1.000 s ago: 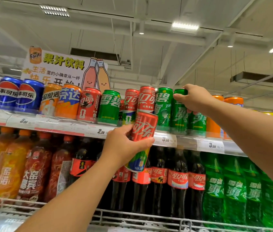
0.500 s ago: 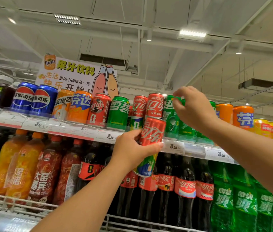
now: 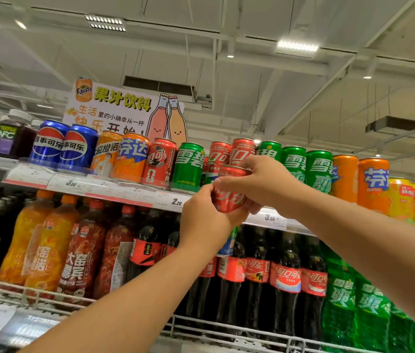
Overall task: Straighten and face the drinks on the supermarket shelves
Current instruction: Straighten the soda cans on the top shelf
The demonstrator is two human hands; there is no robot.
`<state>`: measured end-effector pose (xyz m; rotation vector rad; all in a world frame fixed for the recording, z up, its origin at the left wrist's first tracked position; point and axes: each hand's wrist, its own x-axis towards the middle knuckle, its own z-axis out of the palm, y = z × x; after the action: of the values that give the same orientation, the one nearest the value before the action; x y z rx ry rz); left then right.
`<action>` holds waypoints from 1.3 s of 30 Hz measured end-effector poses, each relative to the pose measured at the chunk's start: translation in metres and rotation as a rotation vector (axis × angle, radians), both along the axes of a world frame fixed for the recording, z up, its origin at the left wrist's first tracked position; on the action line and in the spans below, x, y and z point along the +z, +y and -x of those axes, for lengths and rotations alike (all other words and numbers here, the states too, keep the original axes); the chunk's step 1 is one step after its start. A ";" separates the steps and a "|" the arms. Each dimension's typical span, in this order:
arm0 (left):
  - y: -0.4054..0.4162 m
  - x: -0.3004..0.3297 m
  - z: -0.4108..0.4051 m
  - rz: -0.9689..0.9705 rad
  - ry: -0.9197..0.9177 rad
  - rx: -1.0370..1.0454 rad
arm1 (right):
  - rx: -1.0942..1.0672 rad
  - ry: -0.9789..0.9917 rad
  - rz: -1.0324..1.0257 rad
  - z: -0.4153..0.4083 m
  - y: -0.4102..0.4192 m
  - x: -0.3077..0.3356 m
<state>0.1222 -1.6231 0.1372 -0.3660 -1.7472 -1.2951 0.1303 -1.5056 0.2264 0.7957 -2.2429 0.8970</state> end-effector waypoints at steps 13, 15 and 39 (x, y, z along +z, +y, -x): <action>-0.091 -0.040 0.024 0.802 0.203 0.538 | -0.075 0.412 0.068 0.011 -0.025 0.072; -0.092 -0.038 0.024 0.796 0.247 0.549 | -0.103 0.399 0.061 0.019 -0.032 0.073; -0.091 -0.044 0.031 0.802 0.220 0.550 | -0.439 0.376 -0.202 0.066 -0.068 0.060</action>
<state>0.0908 -1.7142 0.0930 -0.4074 -1.9250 -0.1273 0.0639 -1.5740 0.2863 0.4743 -2.0670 0.2891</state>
